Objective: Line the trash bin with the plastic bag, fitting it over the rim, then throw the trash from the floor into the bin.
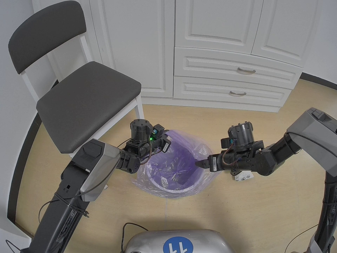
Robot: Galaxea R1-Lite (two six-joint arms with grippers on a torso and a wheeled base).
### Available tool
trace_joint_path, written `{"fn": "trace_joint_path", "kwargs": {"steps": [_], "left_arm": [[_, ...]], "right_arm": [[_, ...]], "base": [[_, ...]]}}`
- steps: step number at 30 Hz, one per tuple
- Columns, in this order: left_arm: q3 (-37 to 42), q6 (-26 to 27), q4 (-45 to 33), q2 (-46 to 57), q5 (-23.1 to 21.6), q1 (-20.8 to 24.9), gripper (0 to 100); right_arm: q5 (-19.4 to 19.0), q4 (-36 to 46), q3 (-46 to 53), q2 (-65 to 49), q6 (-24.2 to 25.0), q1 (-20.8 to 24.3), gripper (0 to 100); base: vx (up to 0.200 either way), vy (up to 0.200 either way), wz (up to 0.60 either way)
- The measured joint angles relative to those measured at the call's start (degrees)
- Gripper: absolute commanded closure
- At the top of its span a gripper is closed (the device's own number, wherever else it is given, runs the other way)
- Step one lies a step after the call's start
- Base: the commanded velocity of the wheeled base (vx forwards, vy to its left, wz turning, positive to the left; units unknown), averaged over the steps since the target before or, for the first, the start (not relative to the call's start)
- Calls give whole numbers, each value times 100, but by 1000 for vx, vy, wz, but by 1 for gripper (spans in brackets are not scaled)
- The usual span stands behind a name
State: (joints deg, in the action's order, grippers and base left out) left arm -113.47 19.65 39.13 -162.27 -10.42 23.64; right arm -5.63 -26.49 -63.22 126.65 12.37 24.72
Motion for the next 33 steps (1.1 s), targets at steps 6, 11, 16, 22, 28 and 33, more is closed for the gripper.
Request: {"fn": "trace_joint_path", "kwargs": {"steps": [6,11,16,22,28,33], "left_arm": [[-94,-112,-24,-121,66,-95,100],[-108,-293,307,-144,61,-112,100],[-95,-427,837,-118,9,-71,0],[488,-430,885,116,-6,-24,0],[1395,-422,1112,499,-24,-5,0],[2215,-430,1470,869,-33,4,0]], "right_arm": [[-290,-35,352,-289,-329,-383,0],[-293,-411,435,-396,-299,-414,0],[-273,-909,595,-422,-285,-339,0],[-262,-1009,724,-438,-283,-246,0],[-252,-1033,798,-466,-290,-190,0],[-246,-1037,835,-514,-294,-174,0]], "base": [[0,0,0],[0,0,0],[0,0,0],[0,0,0],[0,0,0],[0,0,0]]}}
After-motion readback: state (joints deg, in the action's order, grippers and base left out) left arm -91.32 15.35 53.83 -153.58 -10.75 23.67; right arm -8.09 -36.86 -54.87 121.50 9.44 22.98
